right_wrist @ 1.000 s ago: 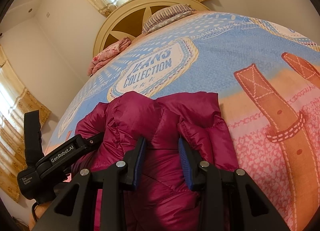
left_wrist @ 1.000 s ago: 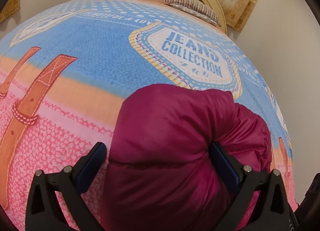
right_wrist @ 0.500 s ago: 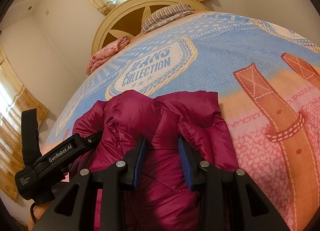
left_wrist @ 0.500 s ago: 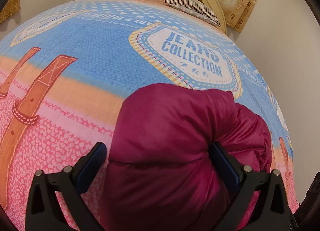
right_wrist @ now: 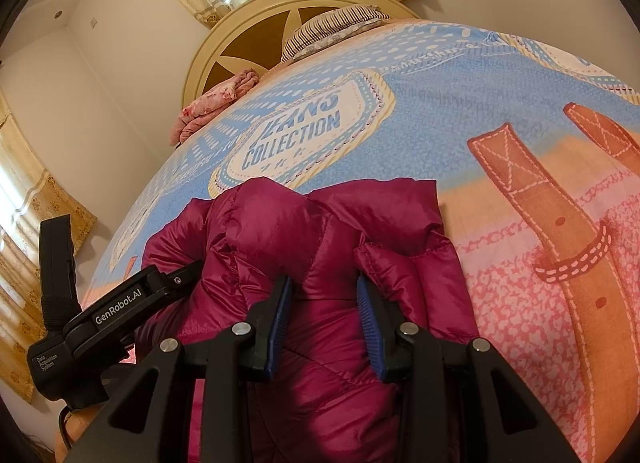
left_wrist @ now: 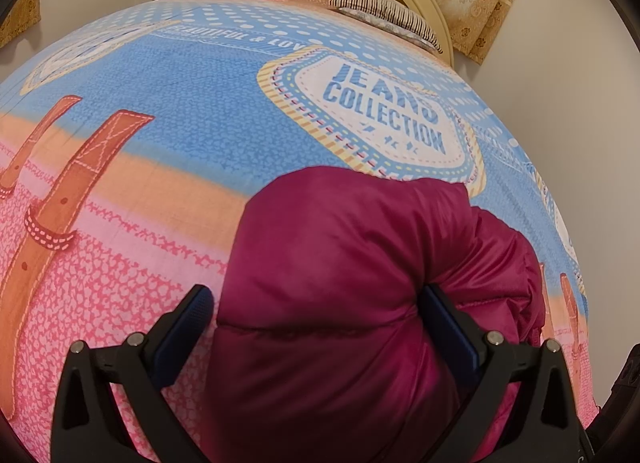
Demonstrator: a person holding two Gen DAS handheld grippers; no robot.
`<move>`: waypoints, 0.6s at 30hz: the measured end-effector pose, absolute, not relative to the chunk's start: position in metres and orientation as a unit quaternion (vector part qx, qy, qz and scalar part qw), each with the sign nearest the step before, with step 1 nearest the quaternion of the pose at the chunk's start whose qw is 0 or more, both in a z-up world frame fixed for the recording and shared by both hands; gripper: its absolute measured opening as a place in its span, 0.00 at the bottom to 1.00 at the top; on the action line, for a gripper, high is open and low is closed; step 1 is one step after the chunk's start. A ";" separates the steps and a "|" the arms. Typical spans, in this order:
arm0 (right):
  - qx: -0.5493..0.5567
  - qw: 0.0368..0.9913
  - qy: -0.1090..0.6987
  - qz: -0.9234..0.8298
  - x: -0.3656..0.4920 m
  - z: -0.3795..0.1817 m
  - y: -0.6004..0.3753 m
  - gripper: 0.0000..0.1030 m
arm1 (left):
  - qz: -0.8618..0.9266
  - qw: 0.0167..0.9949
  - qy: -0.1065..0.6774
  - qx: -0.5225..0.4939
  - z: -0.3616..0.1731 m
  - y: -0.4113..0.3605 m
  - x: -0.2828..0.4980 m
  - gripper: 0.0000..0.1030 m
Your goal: Fold large clothes
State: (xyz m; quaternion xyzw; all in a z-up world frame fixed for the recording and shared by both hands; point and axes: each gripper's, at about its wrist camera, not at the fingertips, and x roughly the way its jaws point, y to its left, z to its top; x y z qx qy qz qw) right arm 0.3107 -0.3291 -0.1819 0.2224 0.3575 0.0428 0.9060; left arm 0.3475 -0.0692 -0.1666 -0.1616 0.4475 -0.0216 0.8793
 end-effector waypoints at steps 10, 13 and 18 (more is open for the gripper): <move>0.240 0.919 0.311 0.026 0.261 -0.147 -0.361 0.83 | -0.142 0.856 0.449 -0.213 -0.145 -0.011 0.299 1.00; 0.258 0.906 0.333 0.035 0.251 -0.152 -0.374 0.83 | -0.156 0.851 0.446 -0.228 -0.150 0.006 0.275 1.00; 0.250 0.898 0.360 0.044 0.245 -0.165 -0.376 0.83 | -0.187 0.843 0.452 -0.222 -0.160 -0.007 0.260 1.00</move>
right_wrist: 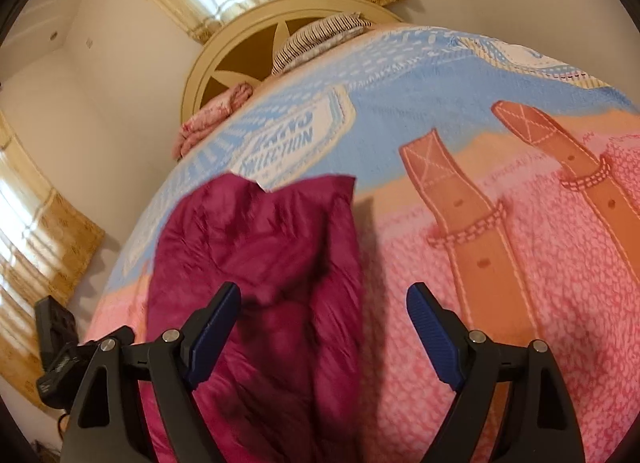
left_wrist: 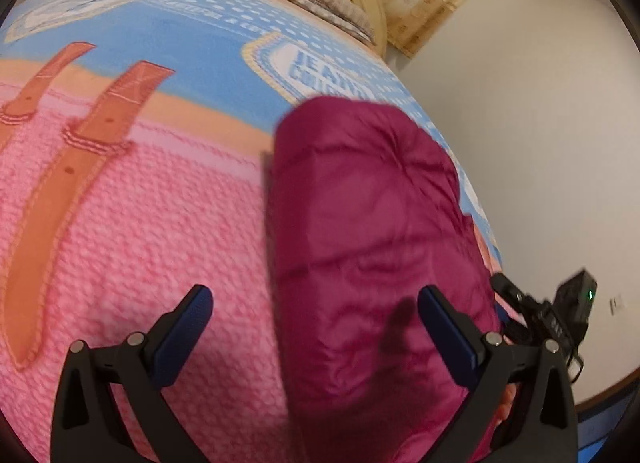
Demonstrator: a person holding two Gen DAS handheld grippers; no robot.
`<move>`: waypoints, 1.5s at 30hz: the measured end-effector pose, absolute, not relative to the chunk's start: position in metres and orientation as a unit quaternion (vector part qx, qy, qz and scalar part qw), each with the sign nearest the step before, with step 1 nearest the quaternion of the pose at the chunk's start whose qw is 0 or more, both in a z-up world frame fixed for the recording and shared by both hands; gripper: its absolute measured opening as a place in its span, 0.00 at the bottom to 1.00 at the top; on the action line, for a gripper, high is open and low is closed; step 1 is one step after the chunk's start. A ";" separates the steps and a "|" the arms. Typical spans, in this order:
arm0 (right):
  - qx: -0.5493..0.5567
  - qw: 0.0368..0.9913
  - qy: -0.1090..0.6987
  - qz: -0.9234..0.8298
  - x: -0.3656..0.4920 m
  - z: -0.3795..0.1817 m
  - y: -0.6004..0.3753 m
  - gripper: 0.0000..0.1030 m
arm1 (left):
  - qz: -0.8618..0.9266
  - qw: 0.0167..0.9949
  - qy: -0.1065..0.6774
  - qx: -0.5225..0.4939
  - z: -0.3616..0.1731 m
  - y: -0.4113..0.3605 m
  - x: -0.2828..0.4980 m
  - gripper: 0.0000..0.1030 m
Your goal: Fold large clothes
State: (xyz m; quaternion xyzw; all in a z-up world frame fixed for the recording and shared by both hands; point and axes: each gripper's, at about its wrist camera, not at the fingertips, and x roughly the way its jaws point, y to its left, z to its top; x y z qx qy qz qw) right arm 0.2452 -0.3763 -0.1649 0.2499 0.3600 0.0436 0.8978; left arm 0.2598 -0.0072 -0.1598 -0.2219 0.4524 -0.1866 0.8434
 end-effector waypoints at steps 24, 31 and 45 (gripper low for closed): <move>0.275 0.864 0.366 0.208 0.246 -0.138 -0.295 0.19 | -0.168 0.912 0.355 -0.121 -0.094 0.007 0.215 0.45; 0.254 0.856 0.371 0.257 0.274 -0.126 -0.231 0.18 | -0.114 0.931 0.331 -0.107 -0.075 0.050 0.202 0.45; 0.210 0.824 0.409 0.331 0.321 -0.142 -0.095 0.18 | -0.017 0.939 0.319 -0.127 -0.088 0.139 0.175 0.45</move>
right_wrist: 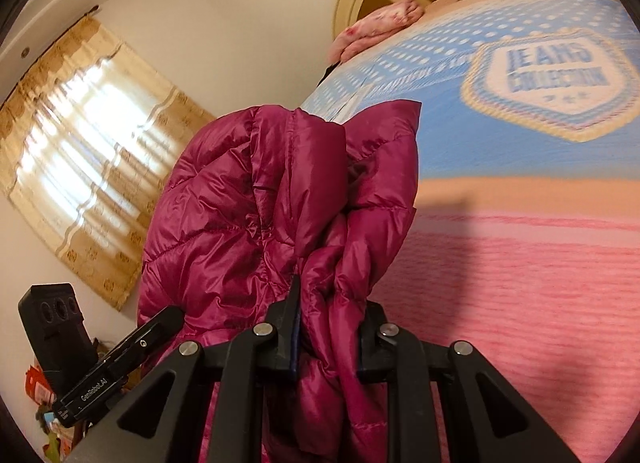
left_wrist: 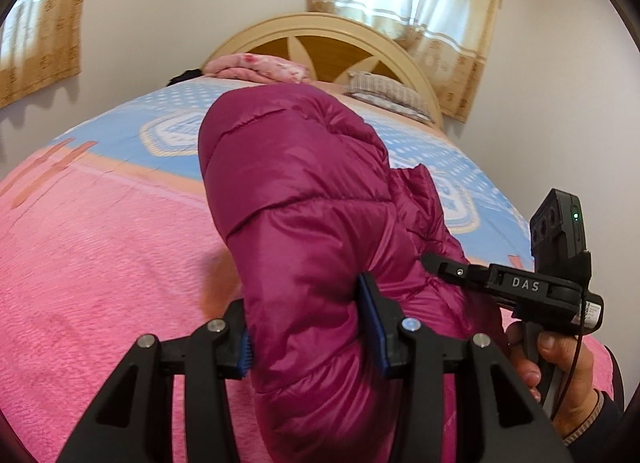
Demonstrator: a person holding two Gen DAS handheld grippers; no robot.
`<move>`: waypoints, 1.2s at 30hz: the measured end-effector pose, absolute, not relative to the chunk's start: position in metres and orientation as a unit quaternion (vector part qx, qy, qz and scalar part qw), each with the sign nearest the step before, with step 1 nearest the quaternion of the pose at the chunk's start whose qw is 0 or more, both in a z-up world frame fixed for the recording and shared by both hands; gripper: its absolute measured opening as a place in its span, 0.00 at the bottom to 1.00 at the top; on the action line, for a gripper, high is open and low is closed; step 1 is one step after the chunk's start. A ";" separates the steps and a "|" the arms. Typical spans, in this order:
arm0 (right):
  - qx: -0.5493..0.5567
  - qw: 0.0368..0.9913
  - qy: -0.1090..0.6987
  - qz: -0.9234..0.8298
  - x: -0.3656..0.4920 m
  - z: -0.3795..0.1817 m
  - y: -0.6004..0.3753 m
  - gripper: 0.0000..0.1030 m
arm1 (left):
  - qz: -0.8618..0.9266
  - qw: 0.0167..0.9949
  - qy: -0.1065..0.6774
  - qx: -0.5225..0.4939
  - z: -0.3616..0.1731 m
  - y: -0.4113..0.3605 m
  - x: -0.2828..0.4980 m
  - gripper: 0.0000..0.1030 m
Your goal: Fold large clothes
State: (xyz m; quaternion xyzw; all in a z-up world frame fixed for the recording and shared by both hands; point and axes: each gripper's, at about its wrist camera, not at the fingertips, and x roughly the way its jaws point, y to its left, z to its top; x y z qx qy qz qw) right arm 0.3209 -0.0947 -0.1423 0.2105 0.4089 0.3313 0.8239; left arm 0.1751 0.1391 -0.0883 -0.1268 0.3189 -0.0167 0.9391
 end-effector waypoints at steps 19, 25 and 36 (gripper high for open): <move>0.185 0.809 0.450 0.330 0.343 -0.179 -0.042 0.18 | 0.037 0.924 0.355 -0.138 -0.133 0.166 0.164 0.54; 0.189 0.804 0.457 0.329 0.345 -0.183 -0.043 0.18 | 0.059 0.923 0.360 -0.127 -0.142 0.167 0.163 0.69; 0.155 0.815 0.461 0.315 0.341 -0.176 -0.028 0.20 | 0.076 0.922 0.360 -0.122 -0.145 0.168 0.158 0.81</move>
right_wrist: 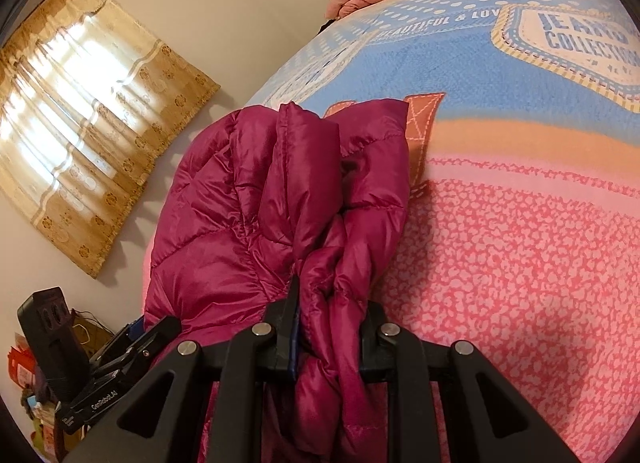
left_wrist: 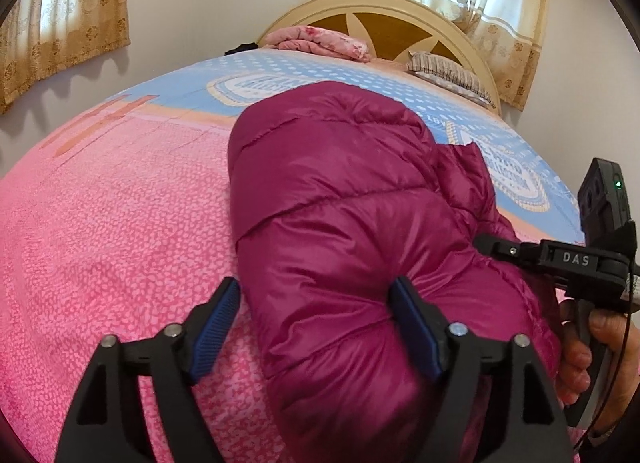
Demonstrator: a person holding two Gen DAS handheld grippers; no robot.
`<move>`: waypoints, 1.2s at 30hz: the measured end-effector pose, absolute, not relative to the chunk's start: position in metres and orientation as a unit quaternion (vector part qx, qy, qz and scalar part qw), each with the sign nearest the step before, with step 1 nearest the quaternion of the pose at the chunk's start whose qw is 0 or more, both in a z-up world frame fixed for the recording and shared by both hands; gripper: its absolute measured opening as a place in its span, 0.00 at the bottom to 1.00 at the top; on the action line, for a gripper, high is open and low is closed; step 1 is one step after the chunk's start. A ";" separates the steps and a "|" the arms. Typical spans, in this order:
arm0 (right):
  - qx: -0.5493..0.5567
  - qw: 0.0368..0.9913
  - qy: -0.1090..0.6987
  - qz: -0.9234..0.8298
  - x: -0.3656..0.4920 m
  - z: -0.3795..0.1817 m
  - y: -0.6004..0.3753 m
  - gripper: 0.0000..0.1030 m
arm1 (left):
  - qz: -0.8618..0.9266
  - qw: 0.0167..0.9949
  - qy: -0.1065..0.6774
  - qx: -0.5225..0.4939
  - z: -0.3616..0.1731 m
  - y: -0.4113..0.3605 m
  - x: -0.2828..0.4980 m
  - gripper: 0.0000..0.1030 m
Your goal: Fold large clothes
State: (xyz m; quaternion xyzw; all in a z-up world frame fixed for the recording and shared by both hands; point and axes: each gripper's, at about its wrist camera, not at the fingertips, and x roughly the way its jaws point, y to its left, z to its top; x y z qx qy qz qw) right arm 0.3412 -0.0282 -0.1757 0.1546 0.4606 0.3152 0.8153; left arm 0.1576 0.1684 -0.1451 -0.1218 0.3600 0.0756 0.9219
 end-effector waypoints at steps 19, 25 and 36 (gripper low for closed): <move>0.124 0.871 0.396 0.263 0.277 -0.106 -0.051 0.40 | 0.072 0.943 0.309 -0.101 -0.086 0.156 0.106 0.88; 0.082 0.905 0.327 0.259 0.215 -0.058 -0.059 0.54 | 0.063 0.960 0.252 -0.100 -0.046 0.140 0.079 0.95; 0.049 0.931 0.259 0.254 0.154 -0.008 -0.062 0.62 | 0.046 0.974 0.196 -0.101 -0.010 0.128 0.056 0.99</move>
